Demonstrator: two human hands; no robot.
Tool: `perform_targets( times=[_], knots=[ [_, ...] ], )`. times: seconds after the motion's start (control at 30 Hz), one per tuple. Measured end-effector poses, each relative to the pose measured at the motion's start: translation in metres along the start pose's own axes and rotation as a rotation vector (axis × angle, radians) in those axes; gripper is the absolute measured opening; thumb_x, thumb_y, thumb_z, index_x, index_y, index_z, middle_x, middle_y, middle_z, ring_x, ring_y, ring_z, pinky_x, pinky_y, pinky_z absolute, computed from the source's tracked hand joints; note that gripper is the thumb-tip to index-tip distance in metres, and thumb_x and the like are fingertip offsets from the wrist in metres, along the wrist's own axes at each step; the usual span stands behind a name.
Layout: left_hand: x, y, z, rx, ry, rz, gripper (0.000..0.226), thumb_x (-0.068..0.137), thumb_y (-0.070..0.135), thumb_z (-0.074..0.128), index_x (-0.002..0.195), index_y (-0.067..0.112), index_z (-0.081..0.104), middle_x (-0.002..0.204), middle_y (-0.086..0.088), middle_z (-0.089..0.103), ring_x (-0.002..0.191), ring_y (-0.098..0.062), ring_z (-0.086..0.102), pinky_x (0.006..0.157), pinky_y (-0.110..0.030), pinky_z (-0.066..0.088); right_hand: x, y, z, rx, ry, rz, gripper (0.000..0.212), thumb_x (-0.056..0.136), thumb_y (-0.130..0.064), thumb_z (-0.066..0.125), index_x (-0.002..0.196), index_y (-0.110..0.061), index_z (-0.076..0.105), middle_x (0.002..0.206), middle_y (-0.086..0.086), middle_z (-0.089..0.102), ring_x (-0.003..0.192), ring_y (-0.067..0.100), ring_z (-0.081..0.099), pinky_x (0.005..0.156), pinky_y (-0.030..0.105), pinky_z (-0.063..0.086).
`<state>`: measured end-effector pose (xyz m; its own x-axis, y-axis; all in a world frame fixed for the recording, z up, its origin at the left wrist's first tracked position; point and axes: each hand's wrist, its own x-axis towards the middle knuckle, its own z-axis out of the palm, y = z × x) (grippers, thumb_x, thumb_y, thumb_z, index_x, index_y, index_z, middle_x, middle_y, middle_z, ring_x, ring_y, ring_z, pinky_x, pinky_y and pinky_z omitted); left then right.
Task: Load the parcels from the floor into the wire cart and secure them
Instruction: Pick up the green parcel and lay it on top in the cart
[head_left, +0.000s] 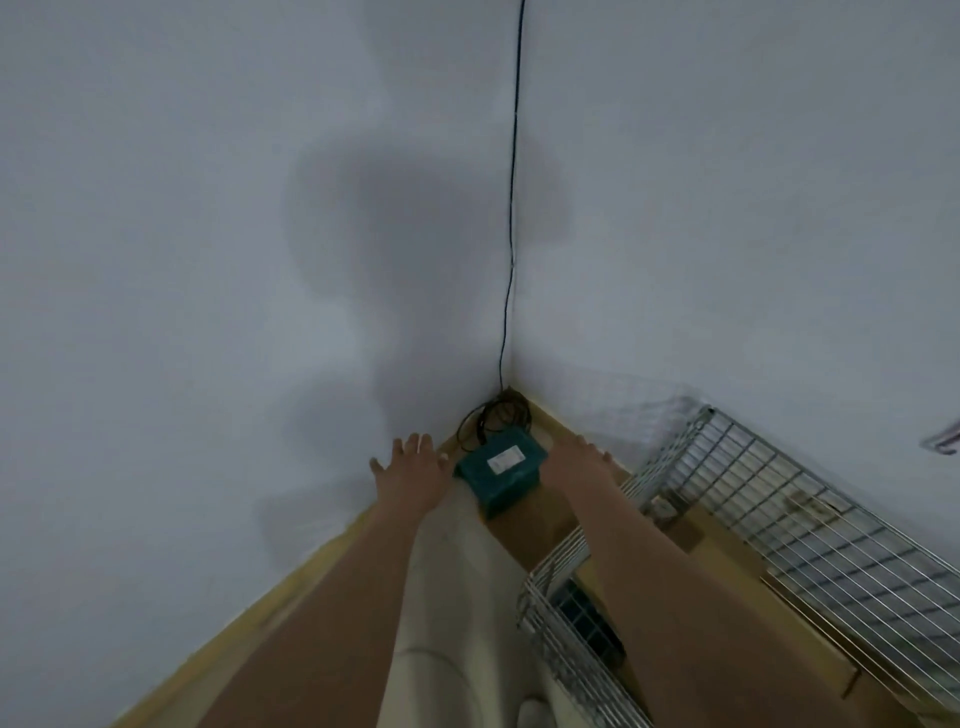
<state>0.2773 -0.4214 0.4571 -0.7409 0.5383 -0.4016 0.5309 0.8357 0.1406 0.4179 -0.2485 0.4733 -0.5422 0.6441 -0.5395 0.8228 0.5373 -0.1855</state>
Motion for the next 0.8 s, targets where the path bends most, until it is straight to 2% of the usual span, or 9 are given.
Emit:
perform_targets(
  times=[0.13, 0.43, 0.53, 0.67, 0.8],
  knots=[
    [0.031, 0.009, -0.007, -0.025, 0.009, 0.009, 0.06, 0.106, 0.043, 0.018, 0.16, 0.017, 0.012, 0.167, -0.001, 0.009, 0.153, -0.024, 0.007, 0.12, -0.059, 0.009, 0.03, -0.008, -0.008, -0.055, -0.005, -0.009, 0.067, 0.095, -0.027, 0.045, 0.156, -0.012, 0.02, 0.16, 0.018, 0.022, 0.146, 0.037, 0.022, 0.121, 0.056, 0.009],
    [0.136, -0.018, -0.038, -0.056, -0.008, 0.043, 0.061, 0.106, 0.045, 0.017, 0.16, 0.017, 0.01, 0.168, -0.001, 0.006, 0.154, -0.025, 0.004, 0.121, -0.059, 0.007, 0.111, -0.077, -0.041, -0.125, 0.043, -0.03, 0.067, 0.103, -0.032, 0.035, 0.159, -0.016, 0.002, 0.165, 0.017, 0.005, 0.152, 0.035, 0.007, 0.122, 0.056, 0.003],
    [0.189, -0.033, -0.047, -0.051, -0.039, 0.077, 0.061, 0.106, 0.044, 0.018, 0.16, 0.017, 0.01, 0.168, -0.001, 0.007, 0.154, -0.025, 0.004, 0.121, -0.059, 0.008, 0.148, -0.107, -0.044, -0.11, 0.039, 0.009, 0.065, 0.104, -0.031, 0.034, 0.159, -0.017, 0.002, 0.165, 0.016, 0.002, 0.152, 0.034, 0.005, 0.122, 0.055, 0.002],
    [0.256, -0.052, -0.05, -0.051, -0.133, 0.146, 0.061, 0.106, 0.045, 0.017, 0.16, 0.017, 0.007, 0.168, -0.001, 0.003, 0.154, -0.026, 0.002, 0.121, -0.058, 0.007, 0.19, -0.139, -0.039, -0.115, 0.043, 0.072, 0.061, 0.104, -0.032, 0.033, 0.159, -0.016, 0.01, 0.165, 0.017, 0.006, 0.151, 0.035, 0.009, 0.122, 0.056, 0.006],
    [0.305, -0.068, -0.039, -0.028, -0.234, 0.212, 0.062, 0.106, 0.046, 0.015, 0.16, 0.018, 0.004, 0.168, 0.0, 0.0, 0.154, -0.025, 0.0, 0.122, -0.057, 0.005, 0.22, -0.151, -0.026, -0.03, -0.001, 0.177, 0.063, 0.104, -0.034, 0.036, 0.159, -0.019, 0.008, 0.165, 0.018, 0.005, 0.151, 0.036, 0.008, 0.122, 0.055, 0.007]
  ],
)
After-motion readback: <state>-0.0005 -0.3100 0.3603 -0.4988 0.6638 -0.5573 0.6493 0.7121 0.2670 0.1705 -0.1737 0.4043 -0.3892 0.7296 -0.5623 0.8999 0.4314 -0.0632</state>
